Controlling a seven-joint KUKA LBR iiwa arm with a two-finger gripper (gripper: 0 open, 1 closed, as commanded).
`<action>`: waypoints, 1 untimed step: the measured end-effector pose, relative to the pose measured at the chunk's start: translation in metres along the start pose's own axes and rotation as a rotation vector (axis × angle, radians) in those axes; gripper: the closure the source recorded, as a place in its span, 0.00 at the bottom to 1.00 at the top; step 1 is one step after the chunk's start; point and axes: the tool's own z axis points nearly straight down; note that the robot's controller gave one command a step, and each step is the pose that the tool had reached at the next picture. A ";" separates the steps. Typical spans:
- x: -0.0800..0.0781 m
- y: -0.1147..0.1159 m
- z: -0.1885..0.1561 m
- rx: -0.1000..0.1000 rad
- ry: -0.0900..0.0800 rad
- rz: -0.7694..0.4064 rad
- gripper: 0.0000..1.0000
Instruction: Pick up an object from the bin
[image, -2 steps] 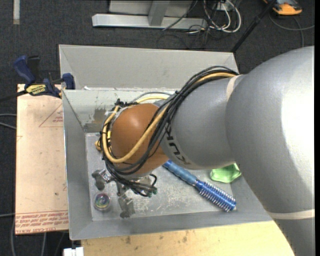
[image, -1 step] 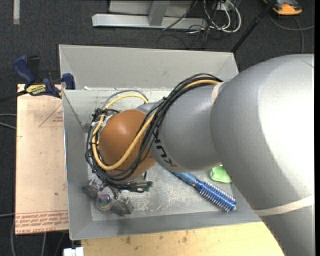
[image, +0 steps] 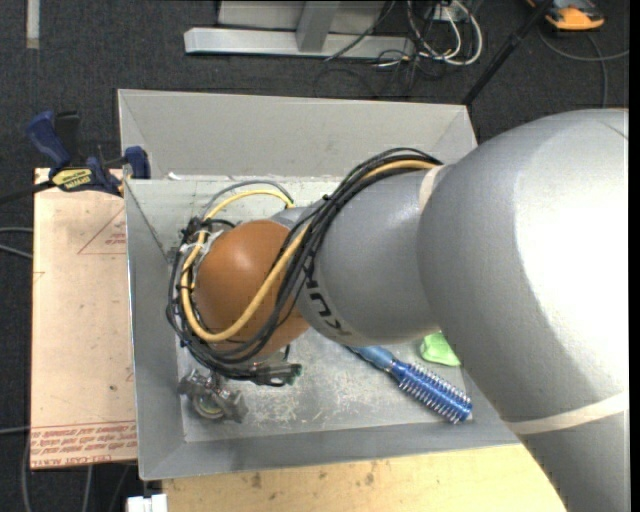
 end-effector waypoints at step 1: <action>0.003 -0.004 -0.154 0.006 -0.009 0.005 1.00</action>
Offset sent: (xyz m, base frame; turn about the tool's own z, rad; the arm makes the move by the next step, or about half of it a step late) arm -0.0003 -0.0064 0.1489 0.0009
